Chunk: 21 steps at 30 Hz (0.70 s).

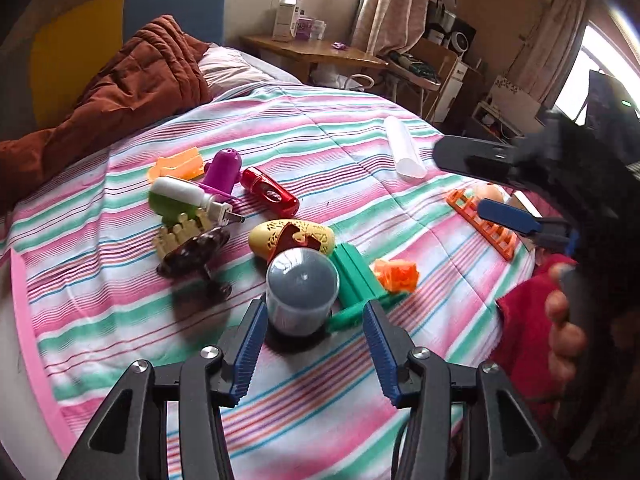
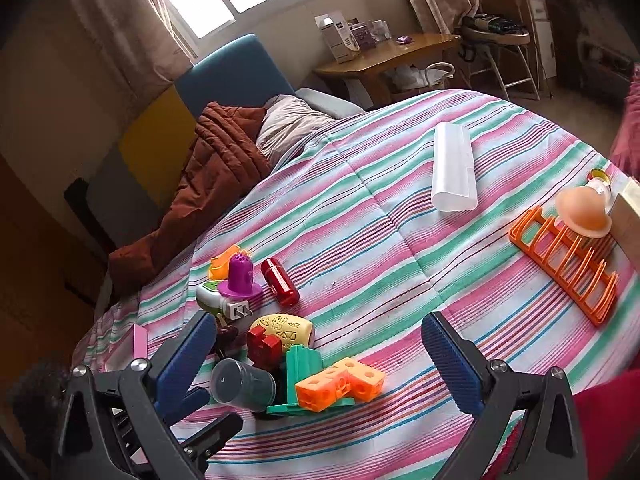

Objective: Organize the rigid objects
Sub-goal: 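Lower the left tool over the dark cup and close on it, then carry the dark cup to the white tray with the left tool while the right tool approaches the green stand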

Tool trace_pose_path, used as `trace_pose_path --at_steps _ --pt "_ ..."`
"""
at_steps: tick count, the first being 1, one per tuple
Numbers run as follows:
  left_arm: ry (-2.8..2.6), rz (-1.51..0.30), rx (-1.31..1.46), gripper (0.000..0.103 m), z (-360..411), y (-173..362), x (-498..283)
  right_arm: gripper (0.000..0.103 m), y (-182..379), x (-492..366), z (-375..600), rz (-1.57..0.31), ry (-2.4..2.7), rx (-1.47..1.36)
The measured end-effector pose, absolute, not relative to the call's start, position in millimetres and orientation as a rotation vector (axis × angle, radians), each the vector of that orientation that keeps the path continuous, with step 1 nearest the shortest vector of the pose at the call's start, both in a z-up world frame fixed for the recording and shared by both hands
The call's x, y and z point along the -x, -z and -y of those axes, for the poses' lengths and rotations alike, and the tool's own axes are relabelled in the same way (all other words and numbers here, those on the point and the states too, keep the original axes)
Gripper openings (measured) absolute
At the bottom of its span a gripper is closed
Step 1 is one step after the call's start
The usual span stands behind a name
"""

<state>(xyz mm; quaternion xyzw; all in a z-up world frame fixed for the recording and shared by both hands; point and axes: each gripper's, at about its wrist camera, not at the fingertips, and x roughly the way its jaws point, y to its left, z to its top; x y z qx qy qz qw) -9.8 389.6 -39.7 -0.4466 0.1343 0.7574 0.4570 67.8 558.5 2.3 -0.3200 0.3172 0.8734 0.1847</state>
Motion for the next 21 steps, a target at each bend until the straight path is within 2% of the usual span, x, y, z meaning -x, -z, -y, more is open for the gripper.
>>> trace_pose_path --at_steps 5,7,15,18,21 --pt "-1.878 -0.294 1.157 0.05 -405 54 27 0.103 -1 -65 -559 -0.891 -2.461 0.912" --pt "-1.865 -0.246 1.165 0.047 -404 59 33 0.103 1 -65 -560 -0.897 -2.457 0.922" --pt "-1.903 -0.168 1.124 0.043 -350 50 25 0.1 19 -52 -555 -0.923 -2.449 1.061" --pt "-1.93 -0.172 1.128 0.043 -329 49 19 0.093 27 -47 -550 -0.898 -2.436 1.125" --pt "-1.944 -0.151 1.144 0.043 -310 50 15 0.074 28 -45 -544 -0.872 -2.455 1.147"
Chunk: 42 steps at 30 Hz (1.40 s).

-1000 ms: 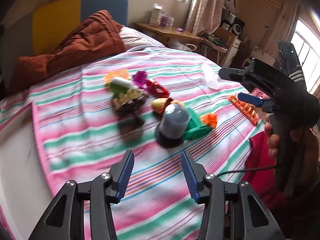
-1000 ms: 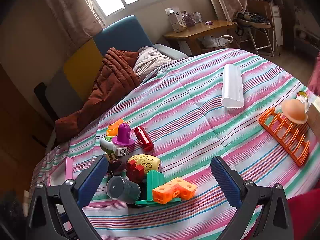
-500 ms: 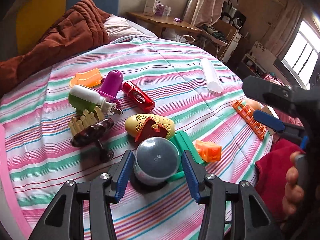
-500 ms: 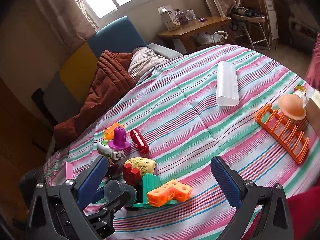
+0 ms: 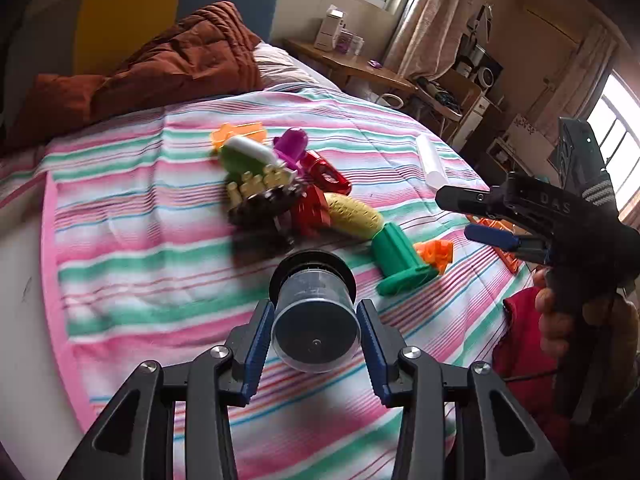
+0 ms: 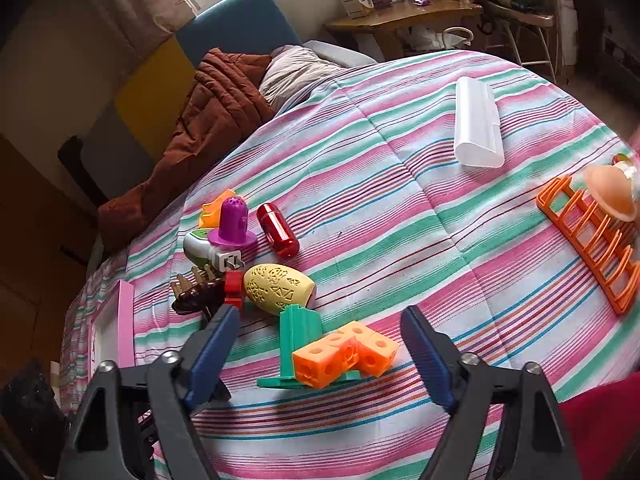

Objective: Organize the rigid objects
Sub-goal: 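Carry the dark cup to the white tray with the left tool while the right tool approaches the green stand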

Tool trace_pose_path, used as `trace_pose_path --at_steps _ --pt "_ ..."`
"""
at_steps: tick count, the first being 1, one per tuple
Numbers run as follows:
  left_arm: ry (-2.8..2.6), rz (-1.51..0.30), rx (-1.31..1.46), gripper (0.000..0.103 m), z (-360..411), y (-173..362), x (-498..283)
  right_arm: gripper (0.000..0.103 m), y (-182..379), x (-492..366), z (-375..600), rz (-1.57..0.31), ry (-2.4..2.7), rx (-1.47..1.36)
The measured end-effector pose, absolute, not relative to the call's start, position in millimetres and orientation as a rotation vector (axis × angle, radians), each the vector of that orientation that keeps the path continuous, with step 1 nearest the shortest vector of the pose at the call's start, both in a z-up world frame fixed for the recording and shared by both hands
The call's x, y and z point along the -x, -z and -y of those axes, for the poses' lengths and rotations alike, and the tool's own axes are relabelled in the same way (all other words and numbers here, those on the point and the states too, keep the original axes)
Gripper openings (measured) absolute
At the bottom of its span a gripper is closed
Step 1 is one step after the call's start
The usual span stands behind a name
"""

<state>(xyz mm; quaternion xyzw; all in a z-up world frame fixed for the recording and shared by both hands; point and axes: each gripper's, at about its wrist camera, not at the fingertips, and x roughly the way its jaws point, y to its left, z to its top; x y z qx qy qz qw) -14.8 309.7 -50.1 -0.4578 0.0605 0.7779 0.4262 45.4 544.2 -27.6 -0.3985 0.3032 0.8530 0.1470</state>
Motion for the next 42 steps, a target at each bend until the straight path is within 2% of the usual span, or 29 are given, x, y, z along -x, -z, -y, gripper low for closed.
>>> trace_pose_path --at_steps 1,5,12,16,20,34,36,37,42 --pt "-1.947 -0.145 1.152 0.043 -304 51 13 0.068 26 -45 -541 -0.864 -2.477 1.15" --pt "-1.964 -0.134 1.165 0.043 -285 54 7 0.06 23 -34 -517 -0.793 -2.597 1.208" --pt "-1.972 -0.141 1.164 0.043 -269 53 -5 0.057 38 -14 -472 -0.475 -2.639 1.42" --pt "-1.952 -0.162 1.183 0.043 -269 57 -12 0.058 47 -15 -480 -0.432 -2.571 1.469" --pt "-1.928 -0.182 1.209 0.043 -266 65 -19 0.062 55 -18 -494 -0.543 -2.507 1.533" --pt "-1.92 -0.258 1.221 0.044 -286 76 -14 0.063 61 -12 -503 -0.605 -2.47 1.513" --pt "-1.917 -0.268 1.206 0.044 -288 76 -15 0.062 65 -9 -503 -0.599 -2.462 1.526" --pt "-1.921 -0.267 1.198 0.044 -287 77 -16 0.058 67 -7 -502 -0.6 -2.466 1.533" --pt "-1.935 -0.254 1.17 0.044 -278 73 -21 0.055 69 -1 -494 -0.573 -2.507 1.532"
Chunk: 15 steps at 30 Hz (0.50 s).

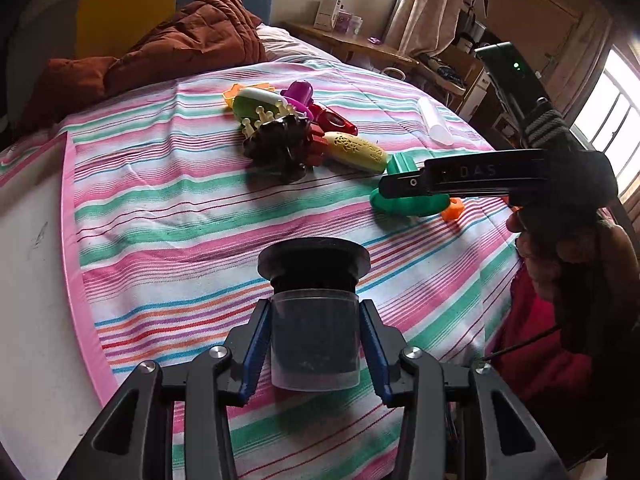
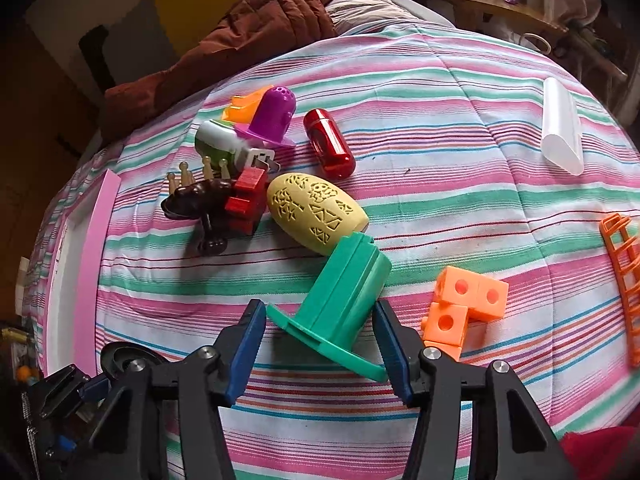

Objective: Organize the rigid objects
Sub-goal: 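Carry the dark cup to the white tray with the left tool while the right tool approaches the green stand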

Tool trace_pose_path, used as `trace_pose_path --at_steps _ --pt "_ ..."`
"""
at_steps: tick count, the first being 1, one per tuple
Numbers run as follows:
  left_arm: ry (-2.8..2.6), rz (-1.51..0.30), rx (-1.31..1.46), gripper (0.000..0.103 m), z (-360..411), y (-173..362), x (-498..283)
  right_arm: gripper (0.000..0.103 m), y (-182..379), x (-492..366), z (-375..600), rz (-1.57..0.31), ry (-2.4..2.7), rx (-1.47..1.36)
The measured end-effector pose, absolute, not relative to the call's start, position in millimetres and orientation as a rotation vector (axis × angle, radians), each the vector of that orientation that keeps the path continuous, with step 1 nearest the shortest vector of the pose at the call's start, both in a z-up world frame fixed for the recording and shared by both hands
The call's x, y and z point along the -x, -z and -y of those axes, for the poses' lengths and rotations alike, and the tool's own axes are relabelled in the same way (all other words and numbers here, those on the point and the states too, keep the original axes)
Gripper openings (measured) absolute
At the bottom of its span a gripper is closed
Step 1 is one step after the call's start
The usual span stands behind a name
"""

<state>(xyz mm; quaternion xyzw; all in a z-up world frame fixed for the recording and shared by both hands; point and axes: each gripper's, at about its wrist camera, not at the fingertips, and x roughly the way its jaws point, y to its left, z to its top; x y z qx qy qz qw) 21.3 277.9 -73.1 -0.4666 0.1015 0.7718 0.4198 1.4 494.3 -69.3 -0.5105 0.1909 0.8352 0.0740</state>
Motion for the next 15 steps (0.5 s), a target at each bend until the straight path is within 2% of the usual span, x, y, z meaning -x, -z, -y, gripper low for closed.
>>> trace_pose_path --at_steps 11,15 --pt "-2.005 -0.135 1.109 0.044 -236 36 -18 0.06 79 -3 -508 -0.815 -2.491 1.504" --pt "-2.039 -0.098 1.102 0.044 -217 24 -13 0.058 78 -1 -503 -0.761 -2.496 1.498"
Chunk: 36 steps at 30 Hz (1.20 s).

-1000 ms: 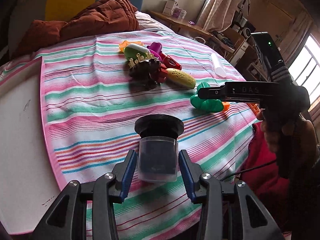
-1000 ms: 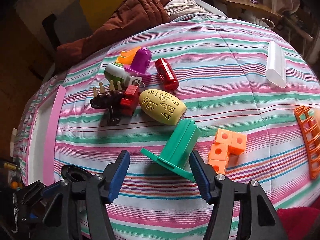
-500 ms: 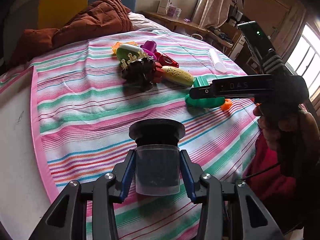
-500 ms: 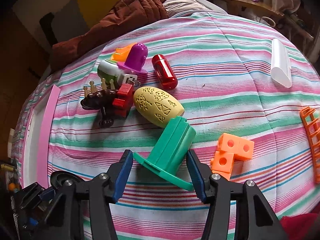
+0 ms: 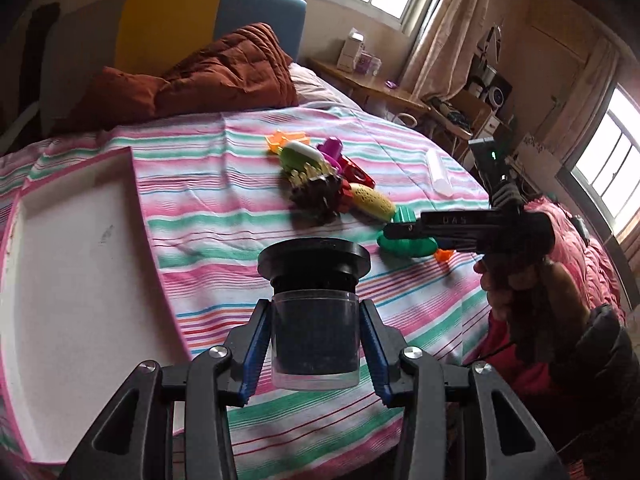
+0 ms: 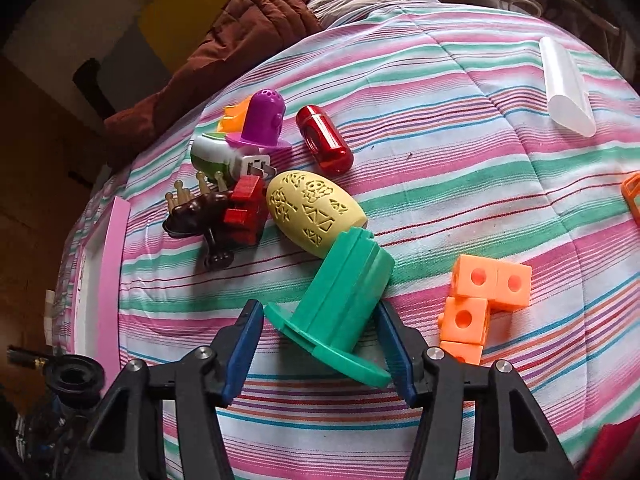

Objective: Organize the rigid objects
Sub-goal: 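Carry the dark cup to the white tray with the left tool while the right tool approaches the green stand, then close the right tool on the green stand while the left tool releases the cup on the tray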

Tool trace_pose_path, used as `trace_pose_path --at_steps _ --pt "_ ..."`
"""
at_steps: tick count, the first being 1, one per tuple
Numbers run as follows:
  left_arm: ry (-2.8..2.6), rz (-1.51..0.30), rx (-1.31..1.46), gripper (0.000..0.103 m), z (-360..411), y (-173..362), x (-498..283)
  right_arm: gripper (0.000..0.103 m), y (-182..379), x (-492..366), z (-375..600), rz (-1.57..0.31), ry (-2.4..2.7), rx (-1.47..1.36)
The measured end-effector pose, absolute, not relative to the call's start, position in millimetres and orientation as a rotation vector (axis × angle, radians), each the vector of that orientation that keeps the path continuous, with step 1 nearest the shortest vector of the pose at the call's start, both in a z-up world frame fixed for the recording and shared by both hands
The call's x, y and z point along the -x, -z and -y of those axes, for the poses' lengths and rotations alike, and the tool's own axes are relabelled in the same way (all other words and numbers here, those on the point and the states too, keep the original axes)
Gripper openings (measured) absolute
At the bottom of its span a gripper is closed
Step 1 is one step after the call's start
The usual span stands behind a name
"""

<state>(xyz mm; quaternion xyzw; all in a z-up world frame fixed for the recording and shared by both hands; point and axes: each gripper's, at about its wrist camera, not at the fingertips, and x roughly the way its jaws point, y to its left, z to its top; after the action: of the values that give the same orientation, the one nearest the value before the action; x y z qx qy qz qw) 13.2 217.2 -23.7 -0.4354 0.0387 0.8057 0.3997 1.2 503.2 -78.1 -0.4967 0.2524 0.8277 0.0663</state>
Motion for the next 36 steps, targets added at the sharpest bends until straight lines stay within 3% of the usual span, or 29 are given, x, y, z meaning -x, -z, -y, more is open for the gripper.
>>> trace_pose_path --at_steps 7,17,25,36 --pt "-2.22 -0.027 1.1 0.044 -151 2 35 0.058 79 1 -497 -0.717 -2.507 1.522" --pt "-2.413 0.116 1.286 0.044 -76 26 151 0.058 80 0 -497 -0.712 -2.509 1.529" --pt "-2.491 0.033 1.355 0.044 -79 47 194 0.058 79 1 -493 -0.651 -2.52 1.53" --pt "-2.561 0.048 1.305 0.045 -67 32 156 0.058 78 4 -492 -0.632 -2.52 1.526"
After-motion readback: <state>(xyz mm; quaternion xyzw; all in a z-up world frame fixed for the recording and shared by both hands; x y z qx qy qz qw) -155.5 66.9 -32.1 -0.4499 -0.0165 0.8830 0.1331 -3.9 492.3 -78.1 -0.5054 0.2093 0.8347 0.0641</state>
